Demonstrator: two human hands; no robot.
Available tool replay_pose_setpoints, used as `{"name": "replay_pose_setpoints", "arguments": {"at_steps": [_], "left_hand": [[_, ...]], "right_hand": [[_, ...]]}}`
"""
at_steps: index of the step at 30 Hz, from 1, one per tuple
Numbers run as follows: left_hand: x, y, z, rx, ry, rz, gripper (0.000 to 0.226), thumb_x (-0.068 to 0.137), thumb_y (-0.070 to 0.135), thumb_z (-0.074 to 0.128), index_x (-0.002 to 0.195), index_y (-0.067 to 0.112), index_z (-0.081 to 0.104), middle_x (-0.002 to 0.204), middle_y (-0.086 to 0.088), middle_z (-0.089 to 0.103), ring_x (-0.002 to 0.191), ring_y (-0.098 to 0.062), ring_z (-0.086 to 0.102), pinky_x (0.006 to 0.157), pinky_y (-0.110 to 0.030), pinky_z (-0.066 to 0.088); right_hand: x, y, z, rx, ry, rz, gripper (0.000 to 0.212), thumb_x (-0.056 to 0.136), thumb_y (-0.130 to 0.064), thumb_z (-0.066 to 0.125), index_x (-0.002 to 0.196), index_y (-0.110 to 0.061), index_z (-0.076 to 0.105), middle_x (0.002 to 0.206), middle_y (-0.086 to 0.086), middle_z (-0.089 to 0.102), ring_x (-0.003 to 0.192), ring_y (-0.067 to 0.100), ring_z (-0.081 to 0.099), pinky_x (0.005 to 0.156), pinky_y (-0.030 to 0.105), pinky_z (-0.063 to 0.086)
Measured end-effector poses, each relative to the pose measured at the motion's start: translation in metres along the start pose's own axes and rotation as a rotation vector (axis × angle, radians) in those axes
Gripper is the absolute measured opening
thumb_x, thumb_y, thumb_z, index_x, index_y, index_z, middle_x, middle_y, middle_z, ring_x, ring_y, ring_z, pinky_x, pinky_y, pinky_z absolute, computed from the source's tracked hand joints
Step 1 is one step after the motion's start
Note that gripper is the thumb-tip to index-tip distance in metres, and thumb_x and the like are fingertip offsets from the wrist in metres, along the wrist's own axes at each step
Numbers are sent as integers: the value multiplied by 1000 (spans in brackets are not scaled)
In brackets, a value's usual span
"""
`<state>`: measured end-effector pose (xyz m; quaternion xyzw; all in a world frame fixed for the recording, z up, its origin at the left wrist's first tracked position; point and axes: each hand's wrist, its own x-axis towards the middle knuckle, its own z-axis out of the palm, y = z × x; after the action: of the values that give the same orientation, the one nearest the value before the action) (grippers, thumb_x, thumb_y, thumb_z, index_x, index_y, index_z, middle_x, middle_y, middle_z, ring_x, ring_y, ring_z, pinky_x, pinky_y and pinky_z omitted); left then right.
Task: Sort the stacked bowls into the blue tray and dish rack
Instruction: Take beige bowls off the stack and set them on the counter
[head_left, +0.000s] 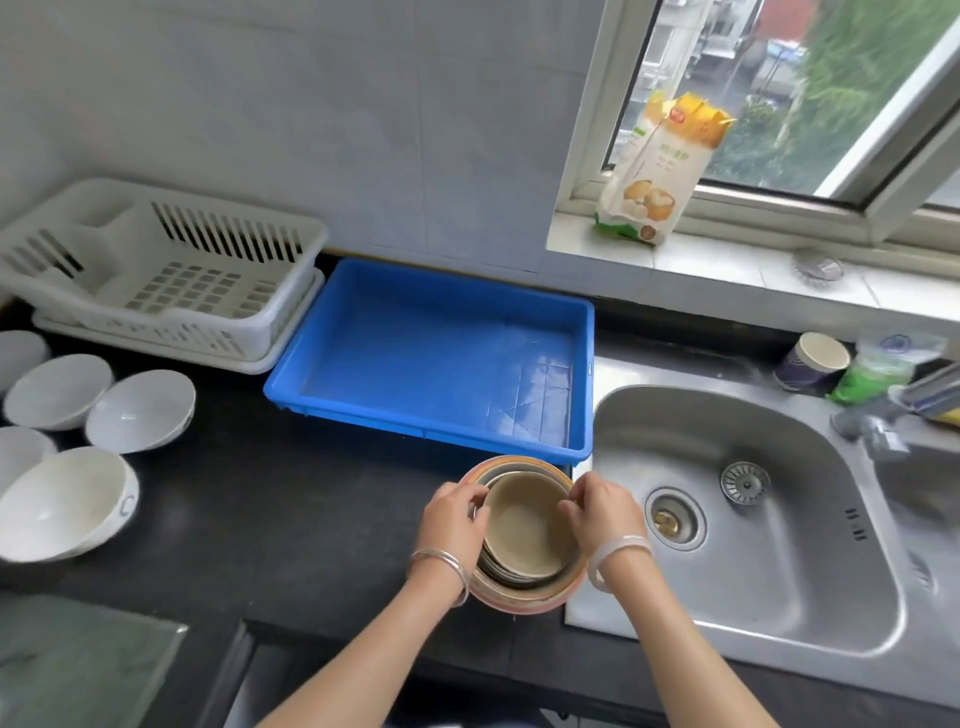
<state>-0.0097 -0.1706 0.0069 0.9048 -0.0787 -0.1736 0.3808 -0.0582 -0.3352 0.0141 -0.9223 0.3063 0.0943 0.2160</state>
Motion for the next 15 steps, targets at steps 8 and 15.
{"name": "replay_pose_setpoints", "arguments": {"at_steps": [8, 15], "left_hand": [[3, -2, -1, -54, -26, -23, 23, 92, 25, 51, 108, 16, 65, 110, 1, 56, 88, -7, 50, 71, -13, 38], [6, 2, -1, -21, -30, -74, 6, 88, 21, 58, 82, 23, 56, 97, 6, 51, 81, -7, 51, 62, -11, 37]], "right_hand": [[1, 2, -14, 24, -49, -3, 11, 93, -23, 48, 87, -16, 42, 98, 12, 65, 85, 30, 56, 66, 29, 34], [-1, 11, -23, 280, -57, 51, 21, 90, -18, 54, 74, -19, 39, 83, 15, 68, 75, 36, 65, 73, 43, 54]]}}
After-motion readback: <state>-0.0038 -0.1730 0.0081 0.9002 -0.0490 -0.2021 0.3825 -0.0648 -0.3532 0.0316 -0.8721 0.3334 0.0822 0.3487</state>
